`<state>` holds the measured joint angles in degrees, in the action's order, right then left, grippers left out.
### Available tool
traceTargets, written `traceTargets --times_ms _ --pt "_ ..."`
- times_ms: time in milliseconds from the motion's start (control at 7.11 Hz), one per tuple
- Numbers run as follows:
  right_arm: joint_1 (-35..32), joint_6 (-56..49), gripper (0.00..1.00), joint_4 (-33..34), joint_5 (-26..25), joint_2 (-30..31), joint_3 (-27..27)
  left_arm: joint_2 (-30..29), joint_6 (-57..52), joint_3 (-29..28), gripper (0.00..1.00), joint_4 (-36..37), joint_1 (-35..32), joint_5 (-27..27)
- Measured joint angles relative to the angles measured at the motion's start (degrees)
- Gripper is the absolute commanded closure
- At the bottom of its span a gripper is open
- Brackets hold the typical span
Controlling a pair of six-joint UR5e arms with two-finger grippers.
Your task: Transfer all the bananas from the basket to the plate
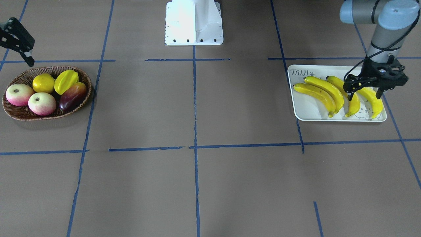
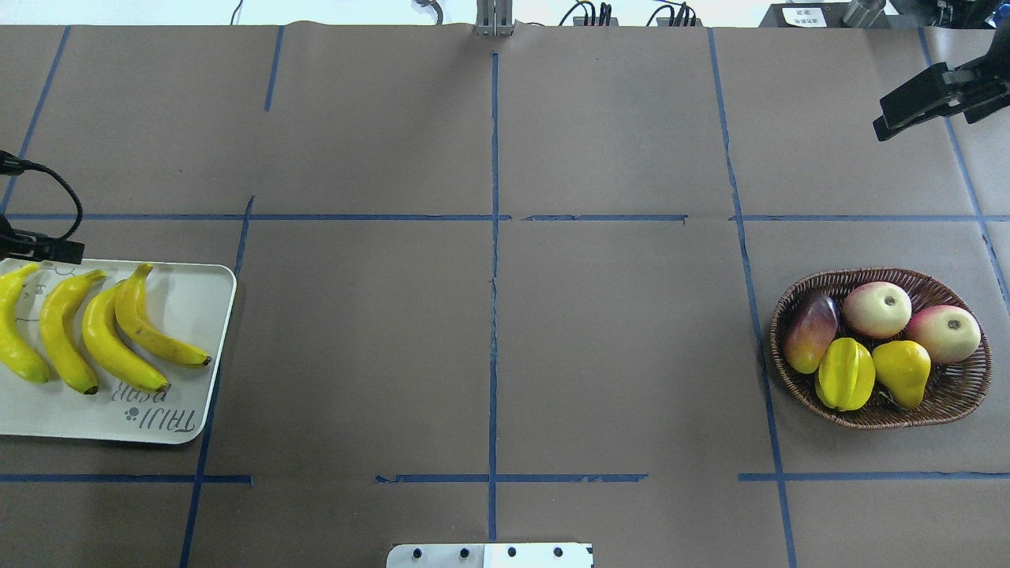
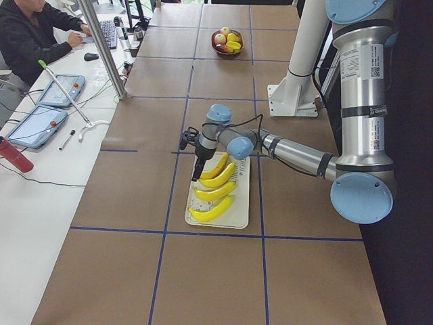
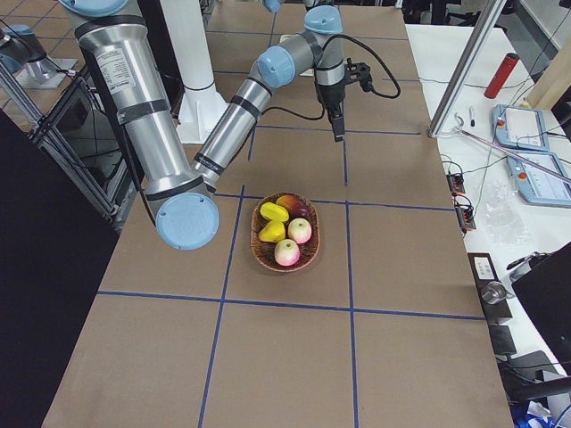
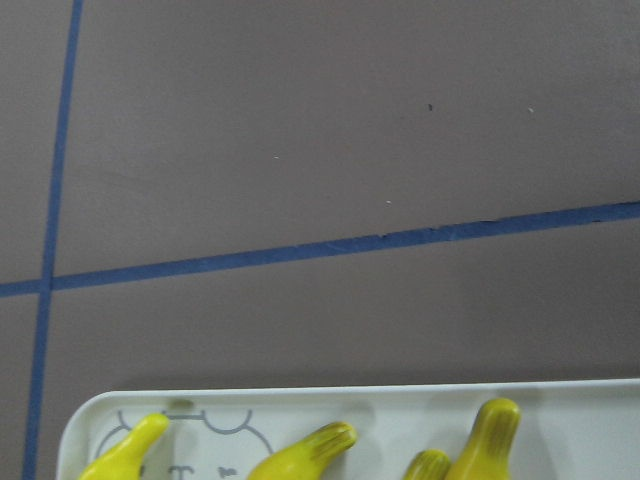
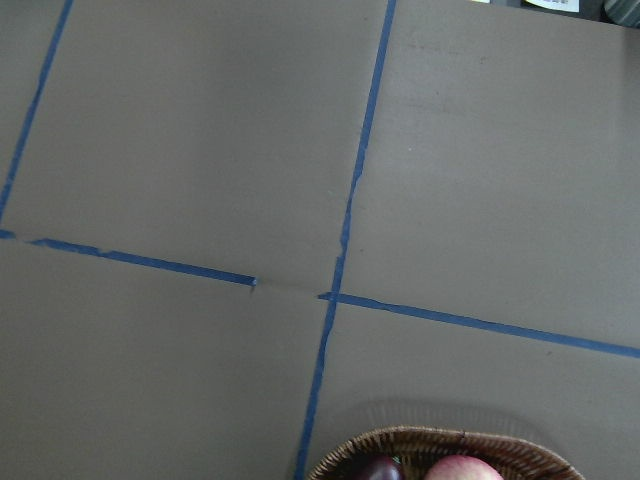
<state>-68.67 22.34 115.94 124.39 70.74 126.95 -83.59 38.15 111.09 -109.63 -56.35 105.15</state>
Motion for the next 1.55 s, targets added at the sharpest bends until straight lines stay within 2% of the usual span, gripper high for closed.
traceTargets --times_ms 281,563,844,1267,1548 --pt "-5.52 -11.13 0.0 1.23 6.68 3.22 -4.77 -1.92 -15.62 0.74 0.0 11.06 -11.99 7.27" --pt "-12.6 -24.62 0.0 1.21 13.7 5.65 -13.17 -3.89 -28.21 -0.97 0.0 20.66 -23.06 14.7" --pt "-16.53 -31.11 0.0 1.12 16.63 9.34 -18.19 -4.34 -35.1 -5.01 0.0 26.38 -30.86 22.37" --pt "-17.95 -31.88 0.0 -4.34 17.13 11.19 -22.7 -3.92 -36.36 -6.32 0.0 31.39 -33.87 26.86" --pt "-18.52 -31.64 0.0 -15.55 17.69 15.26 -28.43 -2.95 -34.69 -6.71 0.0 31.42 -33.99 28.79"
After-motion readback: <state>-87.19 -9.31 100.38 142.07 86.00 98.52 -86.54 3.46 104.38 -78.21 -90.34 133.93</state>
